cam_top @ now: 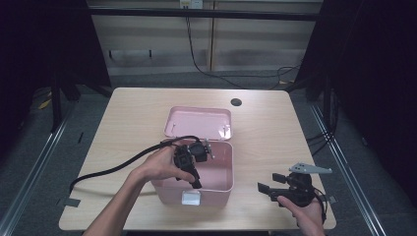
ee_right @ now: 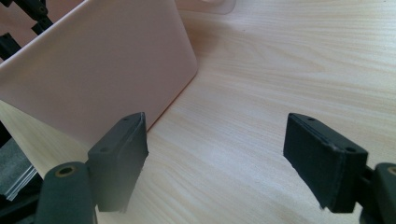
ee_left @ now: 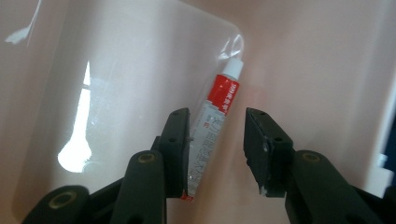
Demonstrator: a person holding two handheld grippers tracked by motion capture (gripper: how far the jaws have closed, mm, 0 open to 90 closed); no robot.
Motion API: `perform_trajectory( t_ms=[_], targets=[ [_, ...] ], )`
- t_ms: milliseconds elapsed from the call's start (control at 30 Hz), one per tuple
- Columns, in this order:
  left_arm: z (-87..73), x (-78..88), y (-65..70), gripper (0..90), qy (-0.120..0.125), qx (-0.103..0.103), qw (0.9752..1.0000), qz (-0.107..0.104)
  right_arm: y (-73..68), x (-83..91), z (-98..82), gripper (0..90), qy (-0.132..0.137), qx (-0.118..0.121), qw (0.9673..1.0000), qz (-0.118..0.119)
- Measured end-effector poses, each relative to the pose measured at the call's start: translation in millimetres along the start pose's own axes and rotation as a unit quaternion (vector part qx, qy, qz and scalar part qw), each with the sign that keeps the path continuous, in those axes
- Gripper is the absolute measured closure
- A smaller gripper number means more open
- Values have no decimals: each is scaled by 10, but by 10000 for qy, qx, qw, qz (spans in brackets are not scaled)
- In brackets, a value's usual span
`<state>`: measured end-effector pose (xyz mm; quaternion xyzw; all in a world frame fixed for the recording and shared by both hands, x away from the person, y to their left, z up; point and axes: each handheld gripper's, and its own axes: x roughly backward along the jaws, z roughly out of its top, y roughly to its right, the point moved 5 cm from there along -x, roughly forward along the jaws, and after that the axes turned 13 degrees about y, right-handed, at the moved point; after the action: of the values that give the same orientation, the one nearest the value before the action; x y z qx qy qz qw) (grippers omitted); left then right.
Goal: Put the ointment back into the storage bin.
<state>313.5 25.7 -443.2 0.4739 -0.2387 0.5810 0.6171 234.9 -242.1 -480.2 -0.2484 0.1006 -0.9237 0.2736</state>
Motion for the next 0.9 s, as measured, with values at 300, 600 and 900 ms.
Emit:
perform_trajectory(
  t_ms=[300, 600, 900],
  targets=[
    [11, 131, 27, 589, 172, 14, 9998, 42, 1, 0, 1, 215, 0, 7, 10000, 1],
    [24, 237, 50, 570, 381, 29, 9992, 127, -1, -1, -1, 215, -9, 1, 10000, 9],
    [13, 452, 79, 539, 621, 63, 9977, 250, -3, -1, -1, 215, -17, -5, 10000, 5]
  ],
)
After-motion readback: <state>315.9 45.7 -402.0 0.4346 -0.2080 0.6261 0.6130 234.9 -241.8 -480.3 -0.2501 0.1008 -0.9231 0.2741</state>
